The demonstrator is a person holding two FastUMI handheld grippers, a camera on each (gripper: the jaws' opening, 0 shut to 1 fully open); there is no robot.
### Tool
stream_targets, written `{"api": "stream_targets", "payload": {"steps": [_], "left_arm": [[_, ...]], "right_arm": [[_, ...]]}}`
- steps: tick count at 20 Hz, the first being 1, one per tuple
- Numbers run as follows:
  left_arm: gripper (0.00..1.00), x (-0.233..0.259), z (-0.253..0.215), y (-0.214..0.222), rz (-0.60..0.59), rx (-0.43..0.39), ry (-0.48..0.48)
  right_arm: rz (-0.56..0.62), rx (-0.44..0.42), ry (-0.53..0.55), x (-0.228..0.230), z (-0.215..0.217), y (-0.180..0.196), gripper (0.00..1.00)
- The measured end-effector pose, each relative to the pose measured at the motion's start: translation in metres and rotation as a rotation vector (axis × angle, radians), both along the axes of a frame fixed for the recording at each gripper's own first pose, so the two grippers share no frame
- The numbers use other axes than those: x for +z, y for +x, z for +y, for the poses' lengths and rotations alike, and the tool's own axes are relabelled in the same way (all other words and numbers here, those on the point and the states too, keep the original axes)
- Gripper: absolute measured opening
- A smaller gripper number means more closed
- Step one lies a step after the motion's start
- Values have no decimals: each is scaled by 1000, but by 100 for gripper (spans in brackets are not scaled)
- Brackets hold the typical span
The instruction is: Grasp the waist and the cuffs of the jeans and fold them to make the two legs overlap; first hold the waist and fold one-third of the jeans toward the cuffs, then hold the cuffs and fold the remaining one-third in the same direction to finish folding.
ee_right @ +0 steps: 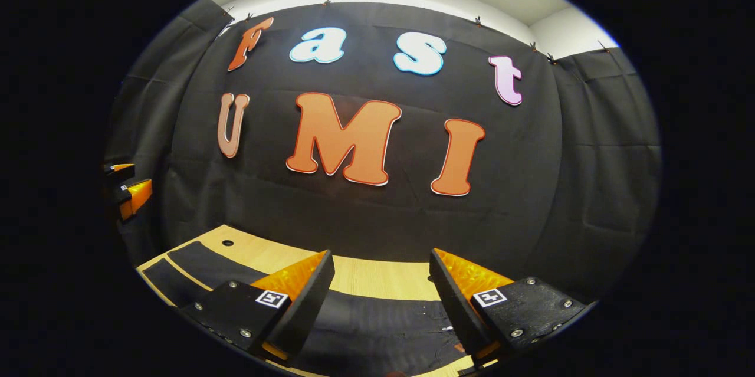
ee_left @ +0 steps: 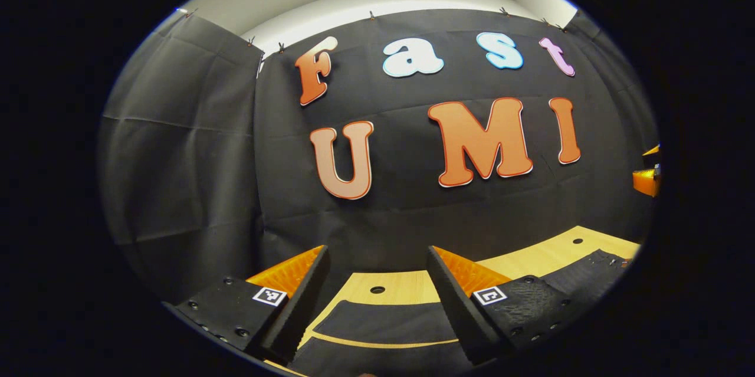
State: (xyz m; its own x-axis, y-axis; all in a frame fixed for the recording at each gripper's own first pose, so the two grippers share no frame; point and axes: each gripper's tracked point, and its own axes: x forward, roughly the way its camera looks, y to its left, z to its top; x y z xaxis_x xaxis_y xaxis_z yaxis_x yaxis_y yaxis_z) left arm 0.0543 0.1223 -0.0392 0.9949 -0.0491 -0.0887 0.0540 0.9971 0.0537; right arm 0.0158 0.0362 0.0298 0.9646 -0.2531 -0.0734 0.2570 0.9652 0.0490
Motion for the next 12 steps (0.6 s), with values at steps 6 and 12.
{"api": "stream_targets", "payload": {"steps": [6, 12], "left_arm": [[100, -24, -10, 1, 81, -22, 31], [100, -35, -9, -4, 106, -9, 8]], "right_arm": [[21, -6, 45, -15, -14, -2, 98], [58, -42, 136, -39, -38, -1, 98]]}}
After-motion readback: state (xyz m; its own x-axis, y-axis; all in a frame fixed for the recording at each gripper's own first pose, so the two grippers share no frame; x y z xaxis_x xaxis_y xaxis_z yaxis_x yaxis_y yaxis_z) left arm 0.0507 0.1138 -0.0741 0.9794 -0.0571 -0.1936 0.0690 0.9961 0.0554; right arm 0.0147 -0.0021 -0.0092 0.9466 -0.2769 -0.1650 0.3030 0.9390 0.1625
